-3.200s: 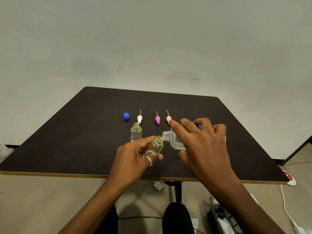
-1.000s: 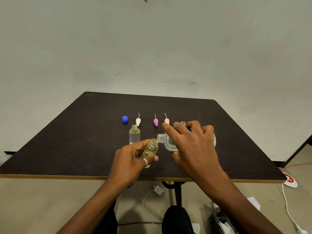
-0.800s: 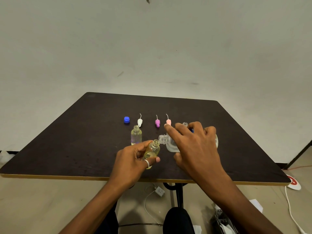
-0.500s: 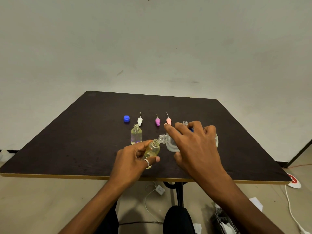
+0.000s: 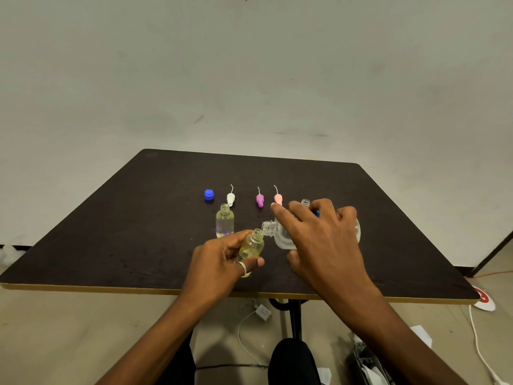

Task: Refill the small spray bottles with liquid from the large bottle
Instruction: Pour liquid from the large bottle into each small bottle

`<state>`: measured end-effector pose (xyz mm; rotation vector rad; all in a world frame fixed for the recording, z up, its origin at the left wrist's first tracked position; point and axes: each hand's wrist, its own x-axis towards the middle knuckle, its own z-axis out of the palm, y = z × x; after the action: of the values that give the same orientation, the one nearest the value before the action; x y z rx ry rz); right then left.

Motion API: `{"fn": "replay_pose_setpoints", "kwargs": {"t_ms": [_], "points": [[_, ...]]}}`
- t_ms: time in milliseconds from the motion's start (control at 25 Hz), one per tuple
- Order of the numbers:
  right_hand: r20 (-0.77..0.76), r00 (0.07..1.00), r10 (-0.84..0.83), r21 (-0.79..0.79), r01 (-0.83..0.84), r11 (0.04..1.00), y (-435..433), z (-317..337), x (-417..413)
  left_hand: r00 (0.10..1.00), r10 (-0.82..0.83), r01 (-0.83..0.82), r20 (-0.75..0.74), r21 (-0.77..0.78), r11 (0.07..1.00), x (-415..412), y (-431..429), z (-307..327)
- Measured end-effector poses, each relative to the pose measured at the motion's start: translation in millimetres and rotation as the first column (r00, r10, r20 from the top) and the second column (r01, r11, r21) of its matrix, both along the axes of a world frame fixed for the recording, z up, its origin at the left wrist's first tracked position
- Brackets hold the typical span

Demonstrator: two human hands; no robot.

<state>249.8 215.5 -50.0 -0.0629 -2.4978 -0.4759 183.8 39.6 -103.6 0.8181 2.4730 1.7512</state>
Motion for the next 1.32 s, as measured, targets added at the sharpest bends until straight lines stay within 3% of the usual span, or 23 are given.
{"fn": "replay_pose_setpoints", "kwargs": {"t_ms": [1320], "points": [[0.011,1.000,-0.005,0.006,0.005,1.000,-0.3,-2.2,-1.3,1.000,0.012,-0.012,0.007,-0.003,1.000,-0.8,0.4,0.4]]}}
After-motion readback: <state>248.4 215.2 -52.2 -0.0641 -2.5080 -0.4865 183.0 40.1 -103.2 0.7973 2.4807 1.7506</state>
